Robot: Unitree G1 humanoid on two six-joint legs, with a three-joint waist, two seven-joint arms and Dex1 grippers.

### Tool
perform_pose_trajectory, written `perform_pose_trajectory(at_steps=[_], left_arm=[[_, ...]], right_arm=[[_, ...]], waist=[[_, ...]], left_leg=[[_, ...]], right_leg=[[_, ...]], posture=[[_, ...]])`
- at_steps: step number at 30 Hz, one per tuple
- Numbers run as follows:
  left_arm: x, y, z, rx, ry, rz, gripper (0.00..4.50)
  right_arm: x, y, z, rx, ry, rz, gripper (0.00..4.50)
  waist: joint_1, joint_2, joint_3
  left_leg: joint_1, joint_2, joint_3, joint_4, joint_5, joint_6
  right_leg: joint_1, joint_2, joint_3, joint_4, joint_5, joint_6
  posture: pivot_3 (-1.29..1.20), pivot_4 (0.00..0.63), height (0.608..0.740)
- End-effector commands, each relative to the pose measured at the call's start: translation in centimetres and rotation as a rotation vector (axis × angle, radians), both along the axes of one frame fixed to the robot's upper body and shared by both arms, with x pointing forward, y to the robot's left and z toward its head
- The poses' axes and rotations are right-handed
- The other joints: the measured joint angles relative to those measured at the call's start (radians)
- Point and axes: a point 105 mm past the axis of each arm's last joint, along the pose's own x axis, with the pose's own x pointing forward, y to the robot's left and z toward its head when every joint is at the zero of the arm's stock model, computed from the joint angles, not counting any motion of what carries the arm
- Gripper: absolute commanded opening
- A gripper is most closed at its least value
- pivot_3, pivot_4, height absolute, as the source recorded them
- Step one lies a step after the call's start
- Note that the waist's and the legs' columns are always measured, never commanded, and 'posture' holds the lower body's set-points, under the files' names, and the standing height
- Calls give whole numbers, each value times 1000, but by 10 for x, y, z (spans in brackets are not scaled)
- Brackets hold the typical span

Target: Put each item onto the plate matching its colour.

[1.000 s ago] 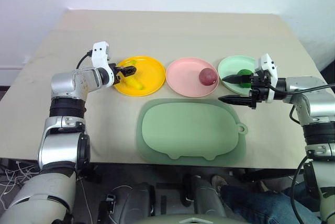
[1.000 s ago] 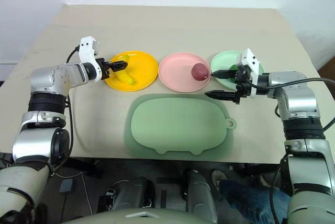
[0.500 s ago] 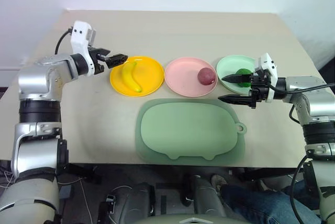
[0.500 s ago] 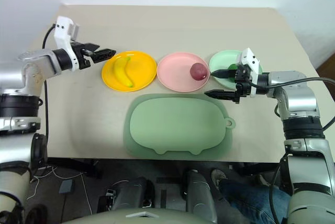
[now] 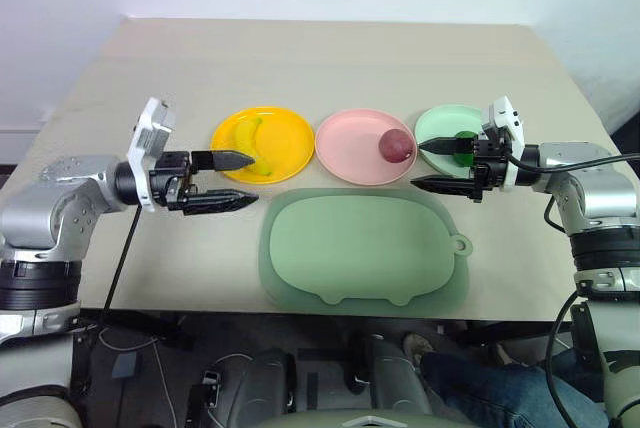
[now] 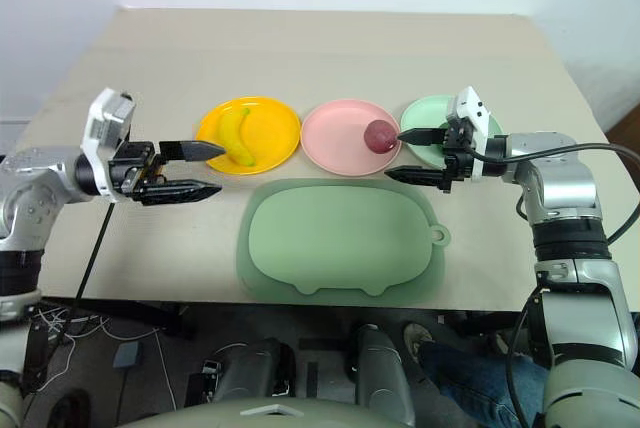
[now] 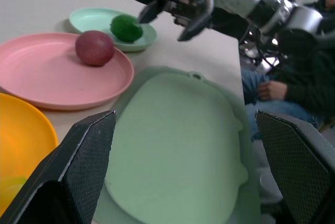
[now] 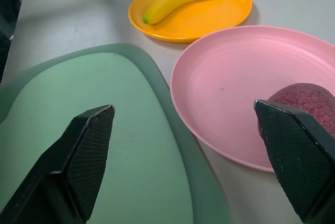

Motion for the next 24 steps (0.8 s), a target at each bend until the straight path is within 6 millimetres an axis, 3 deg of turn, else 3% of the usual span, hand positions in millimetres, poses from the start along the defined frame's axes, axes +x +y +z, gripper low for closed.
perform_pose_trajectory(at_steps=[1, 12, 17, 24], left_arm=[[-17, 8, 1, 45, -84, -83, 4456], [12, 26, 12, 67, -190, -2, 4456], [13, 23, 17, 72, -191, -9, 4456], [20, 17, 20, 52, -227, 30, 4456]], right_arm=[[-7, -4, 23, 42, -52, 35, 4500], [-27, 3, 37, 106, -23, 160, 4500], [-41, 5, 25, 49, 91, 231, 4500], [-30, 6, 26, 60, 79, 187, 4500]], waist=[[-1, 0, 0], [2, 0, 0], [3, 0, 0], [3, 0, 0]], left_leg=[[-1, 0, 0, 0, 0, 0], [-5, 0, -1, 1, -1, 1], [-6, 0, -1, 1, -1, 1], [-6, 0, -1, 2, -1, 1]], right_leg=[[-1, 0, 0, 0, 0, 0], [-4, 0, -1, 0, 0, 0], [-4, 1, -2, 1, 0, 0], [-4, 0, -1, 1, 0, 0]], posture=[[0, 150, 740], [0, 150, 740], [0, 150, 740], [0, 150, 740]])
